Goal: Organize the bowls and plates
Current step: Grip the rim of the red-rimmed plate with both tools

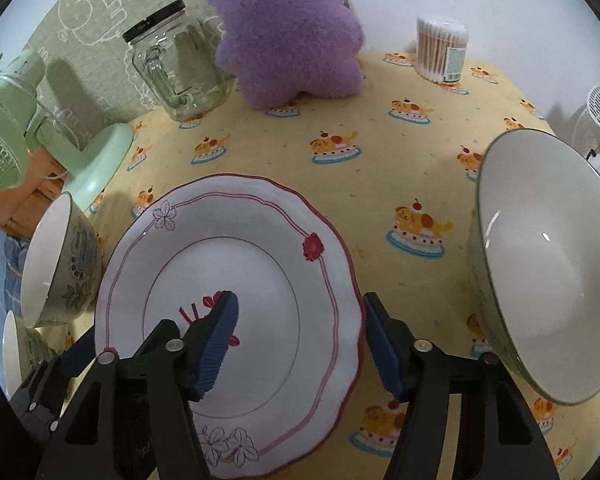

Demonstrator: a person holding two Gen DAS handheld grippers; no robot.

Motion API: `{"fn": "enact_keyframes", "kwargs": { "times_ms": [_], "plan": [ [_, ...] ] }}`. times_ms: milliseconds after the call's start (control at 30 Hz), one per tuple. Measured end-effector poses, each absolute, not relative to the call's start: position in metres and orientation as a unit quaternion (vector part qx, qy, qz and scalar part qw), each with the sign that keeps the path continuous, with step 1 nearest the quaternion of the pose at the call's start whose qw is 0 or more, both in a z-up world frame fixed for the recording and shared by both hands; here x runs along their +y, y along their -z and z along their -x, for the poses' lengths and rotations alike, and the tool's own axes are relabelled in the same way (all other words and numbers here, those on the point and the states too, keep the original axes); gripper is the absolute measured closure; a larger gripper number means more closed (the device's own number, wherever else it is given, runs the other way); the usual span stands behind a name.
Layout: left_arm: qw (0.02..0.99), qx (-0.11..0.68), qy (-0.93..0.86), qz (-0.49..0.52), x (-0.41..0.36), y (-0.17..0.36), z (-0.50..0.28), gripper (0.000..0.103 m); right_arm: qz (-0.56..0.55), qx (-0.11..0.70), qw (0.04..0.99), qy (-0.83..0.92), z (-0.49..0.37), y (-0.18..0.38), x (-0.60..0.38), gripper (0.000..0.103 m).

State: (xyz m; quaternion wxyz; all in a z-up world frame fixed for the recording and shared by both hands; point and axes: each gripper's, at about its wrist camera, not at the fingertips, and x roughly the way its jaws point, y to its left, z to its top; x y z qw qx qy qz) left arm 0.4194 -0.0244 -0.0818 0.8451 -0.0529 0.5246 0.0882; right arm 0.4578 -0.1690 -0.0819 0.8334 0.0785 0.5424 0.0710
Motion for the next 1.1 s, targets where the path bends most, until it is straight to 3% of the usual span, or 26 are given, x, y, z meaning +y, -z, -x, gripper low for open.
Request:
{"fn": "enact_keyframes", "kwargs": {
  "times_ms": [233,1100],
  "plan": [
    [0.843,0.532,-0.061,0.046,-0.035,0.080,-0.418,0.030,-0.056,0.547,0.833,-0.058,-0.455,0.083,-0.168,0.050],
    [0.815,0.565,-0.104,0.071,0.004,0.072,-0.323,0.030,-0.024,0.581,0.804,-0.123,-0.370,0.080,-0.123,0.051]
  ]
}}
